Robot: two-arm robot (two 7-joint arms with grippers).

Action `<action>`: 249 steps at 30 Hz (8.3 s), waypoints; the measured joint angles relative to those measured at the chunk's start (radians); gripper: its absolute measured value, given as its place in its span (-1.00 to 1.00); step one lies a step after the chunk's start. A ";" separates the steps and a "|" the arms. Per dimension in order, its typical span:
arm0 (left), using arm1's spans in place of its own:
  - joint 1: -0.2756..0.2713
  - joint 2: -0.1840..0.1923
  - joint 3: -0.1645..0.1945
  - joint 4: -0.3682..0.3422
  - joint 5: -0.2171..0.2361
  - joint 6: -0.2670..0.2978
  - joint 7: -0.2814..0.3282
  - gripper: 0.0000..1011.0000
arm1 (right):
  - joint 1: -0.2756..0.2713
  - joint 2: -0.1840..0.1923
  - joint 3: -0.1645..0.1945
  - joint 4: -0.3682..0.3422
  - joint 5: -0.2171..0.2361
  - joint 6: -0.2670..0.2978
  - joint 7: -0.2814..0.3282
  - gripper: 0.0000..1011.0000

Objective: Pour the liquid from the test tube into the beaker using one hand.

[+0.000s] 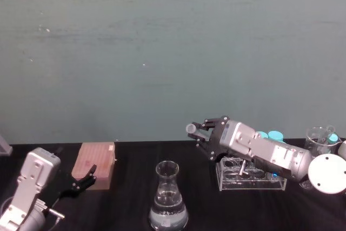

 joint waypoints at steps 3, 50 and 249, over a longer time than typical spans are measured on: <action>0.000 0.000 0.000 0.000 0.000 0.000 0.000 0.98 | -0.005 0.002 -0.010 -0.017 -0.027 -0.009 -0.012 -0.59; 0.000 0.000 0.000 0.000 0.000 0.000 0.000 0.98 | -0.018 0.060 -0.119 -0.110 -0.406 -0.117 -0.217 -0.59; 0.000 0.000 0.000 0.000 0.000 0.000 0.000 0.98 | -0.013 0.025 0.104 -0.050 0.244 0.250 0.061 -0.59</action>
